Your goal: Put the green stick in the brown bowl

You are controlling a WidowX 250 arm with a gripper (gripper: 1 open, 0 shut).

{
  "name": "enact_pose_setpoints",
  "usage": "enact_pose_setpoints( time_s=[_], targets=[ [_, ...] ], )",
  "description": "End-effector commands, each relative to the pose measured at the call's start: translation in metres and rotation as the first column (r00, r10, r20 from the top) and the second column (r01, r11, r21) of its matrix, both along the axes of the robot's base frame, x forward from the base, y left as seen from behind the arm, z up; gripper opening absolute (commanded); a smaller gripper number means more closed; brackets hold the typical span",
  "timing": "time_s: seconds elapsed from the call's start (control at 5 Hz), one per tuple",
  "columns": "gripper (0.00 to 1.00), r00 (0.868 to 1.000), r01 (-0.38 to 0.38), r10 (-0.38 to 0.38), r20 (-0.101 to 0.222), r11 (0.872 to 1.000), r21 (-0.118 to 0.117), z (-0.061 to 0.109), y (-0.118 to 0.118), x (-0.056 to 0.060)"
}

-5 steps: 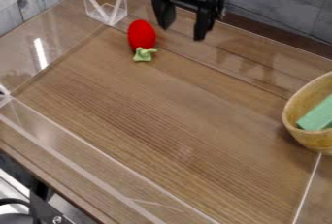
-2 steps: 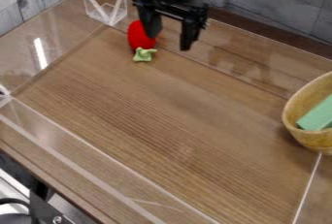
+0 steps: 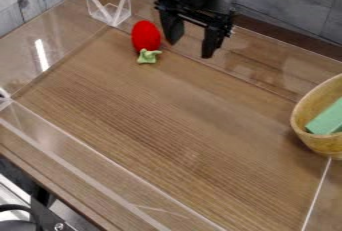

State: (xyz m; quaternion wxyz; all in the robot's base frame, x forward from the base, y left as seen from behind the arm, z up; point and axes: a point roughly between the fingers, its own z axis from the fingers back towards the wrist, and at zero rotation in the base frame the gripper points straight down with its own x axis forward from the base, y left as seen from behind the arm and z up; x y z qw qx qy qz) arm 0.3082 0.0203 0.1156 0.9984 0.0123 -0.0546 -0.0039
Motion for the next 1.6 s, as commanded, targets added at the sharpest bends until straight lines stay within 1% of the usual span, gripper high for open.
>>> enact_pose_setpoints(
  time_s=[0.0,0.2,0.4,0.6,0.8,1.0,1.2,1.4],
  targets=[
    [1.0,0.995,0.028,-0.03,0.096,0.999,0.022,0.023,0.015,0.008],
    [1.0,0.994,0.052,-0.054,0.091,0.998,0.02,0.013,0.017,0.01],
    [1.0,0.997,0.024,-0.026,0.078,1.0,0.019,0.005,0.008,0.007],
    [1.0,0.997,0.012,-0.013,0.075,1.0,0.019,0.0,0.0,0.008],
    [1.0,0.996,-0.003,0.002,0.085,1.0,0.018,0.007,-0.004,0.02],
    [1.0,0.996,-0.022,0.02,0.089,0.999,0.031,0.017,-0.002,0.025],
    [1.0,0.995,-0.067,0.065,0.071,0.997,0.028,0.008,0.003,0.023],
    [1.0,0.993,-0.1,0.098,0.06,0.995,0.029,0.001,0.007,0.021]
  ],
)
